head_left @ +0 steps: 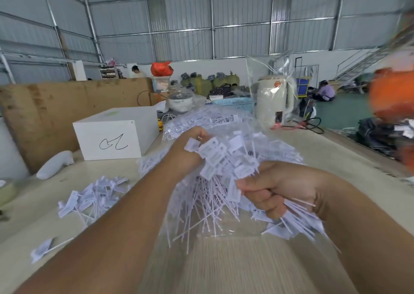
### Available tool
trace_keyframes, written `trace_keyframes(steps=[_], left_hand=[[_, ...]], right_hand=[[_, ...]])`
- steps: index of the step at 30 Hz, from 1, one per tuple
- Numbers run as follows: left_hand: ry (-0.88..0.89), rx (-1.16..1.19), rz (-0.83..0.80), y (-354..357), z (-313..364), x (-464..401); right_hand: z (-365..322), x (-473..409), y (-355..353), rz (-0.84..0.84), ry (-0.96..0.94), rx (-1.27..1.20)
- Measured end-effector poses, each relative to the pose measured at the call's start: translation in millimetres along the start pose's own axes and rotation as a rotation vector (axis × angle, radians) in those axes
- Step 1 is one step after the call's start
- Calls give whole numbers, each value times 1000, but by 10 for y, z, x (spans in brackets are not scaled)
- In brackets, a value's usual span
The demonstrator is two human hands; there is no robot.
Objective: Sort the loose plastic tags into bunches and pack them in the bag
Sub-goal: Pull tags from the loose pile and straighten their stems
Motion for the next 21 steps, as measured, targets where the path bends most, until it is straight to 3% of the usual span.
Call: trace_keyframes(steps=[4, 5, 10, 14, 17, 21], left_hand=[[-135, 570, 99, -7, 30, -66], [-162, 608, 123, -7, 34, -80], [110, 94, 233, -123, 476, 51], [312, -28, 368, -160, 740, 375], [376, -45, 327, -59, 757, 520], [444, -64, 269, 79, 755, 667]], right_hand=[[157, -105, -147, 96, 86, 159], [197, -124, -210, 145, 106, 187], [223, -204, -475, 345, 50, -58], [249, -311, -597, 369, 6, -468], [159, -393, -693, 369, -63, -738], [-51, -369, -1034, 659, -147, -490]])
Point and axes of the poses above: each hand's wrist, its own x-axis away from the middle knuckle, its own y-axis out of the palm, z = x × y, the point moved 10 cm from there along -x, towards the middle knuckle, and after that the axes turned 6 degrees about y, right-handed, at the moved point
